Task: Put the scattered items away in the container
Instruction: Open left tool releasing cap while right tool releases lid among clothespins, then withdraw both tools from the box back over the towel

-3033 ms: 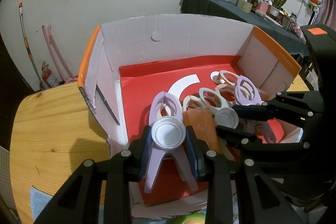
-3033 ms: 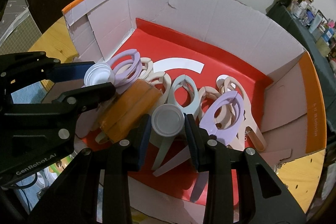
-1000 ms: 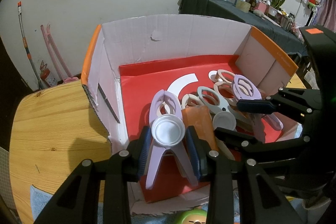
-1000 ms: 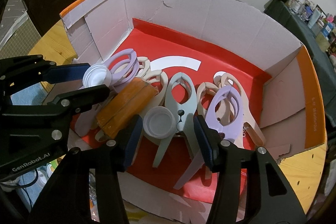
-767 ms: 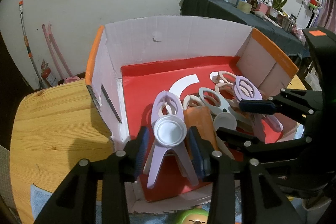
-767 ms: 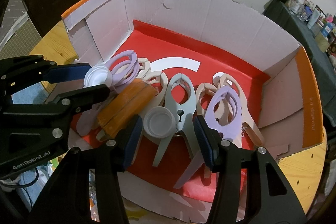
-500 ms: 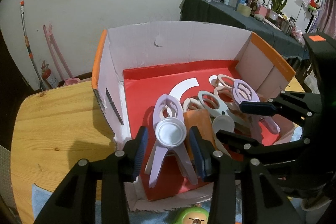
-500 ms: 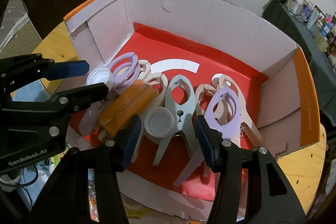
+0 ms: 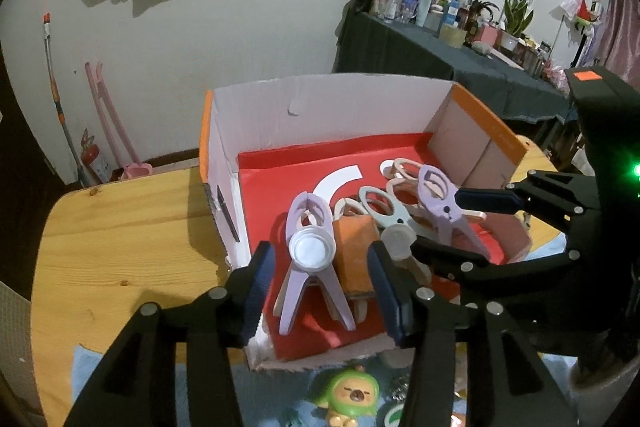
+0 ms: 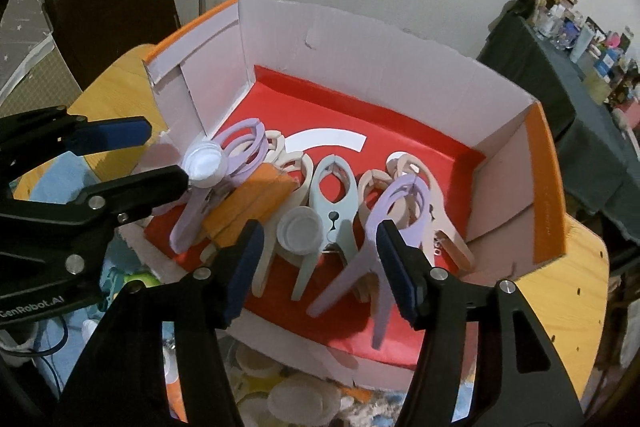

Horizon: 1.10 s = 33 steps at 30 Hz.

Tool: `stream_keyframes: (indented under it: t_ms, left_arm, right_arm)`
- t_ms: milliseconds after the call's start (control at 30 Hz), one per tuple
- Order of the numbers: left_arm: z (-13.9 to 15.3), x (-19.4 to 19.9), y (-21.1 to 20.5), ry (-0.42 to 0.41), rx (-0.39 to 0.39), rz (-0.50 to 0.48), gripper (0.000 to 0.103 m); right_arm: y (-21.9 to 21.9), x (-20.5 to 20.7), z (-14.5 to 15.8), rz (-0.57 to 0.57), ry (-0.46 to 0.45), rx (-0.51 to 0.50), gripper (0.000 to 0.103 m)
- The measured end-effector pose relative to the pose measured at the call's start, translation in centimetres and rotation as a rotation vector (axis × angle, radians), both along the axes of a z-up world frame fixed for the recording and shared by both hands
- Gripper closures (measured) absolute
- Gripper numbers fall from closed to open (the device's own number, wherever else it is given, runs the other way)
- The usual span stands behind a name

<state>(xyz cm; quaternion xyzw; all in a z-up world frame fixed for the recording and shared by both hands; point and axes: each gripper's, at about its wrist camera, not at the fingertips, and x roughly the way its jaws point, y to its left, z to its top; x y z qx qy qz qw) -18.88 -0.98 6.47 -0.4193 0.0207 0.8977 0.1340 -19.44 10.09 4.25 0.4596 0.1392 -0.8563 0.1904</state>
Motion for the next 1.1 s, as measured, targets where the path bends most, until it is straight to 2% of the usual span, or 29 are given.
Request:
stream_keyframes:
  t_ms: [300,367,633,933,1100]
  left_arm:
    - [2.3,3.7,-0.5,0.060,-0.001,-0.017,0.047]
    - [2.7,4.5,-0.5,0.071,0.004,-0.022,0.045]
    - [3.8,7.8,-0.5,0.114,0.006,-0.040,0.041]
    - [3.6,11.2,-0.8,0.141,0.007,-0.057,0.039]
    - [2.4,13.3,-1.2,0.142,0.006,-0.080,0.036]
  right_arm:
    - [0.7,3.4,2.6,-0.006,0.057,-0.019,0.044]
    - [0.9,4.4,3.2,-0.005,0.074,-0.023,0.039]
    - [1.5,8.2,4.9,-0.008,0.123,-0.038,0.039]
    - [1.9,12.3,5.2,-0.003,0.150,-0.060,0.039]
    - [2.4,14.7,4.2,0.008,0.145,-0.051,0.038]
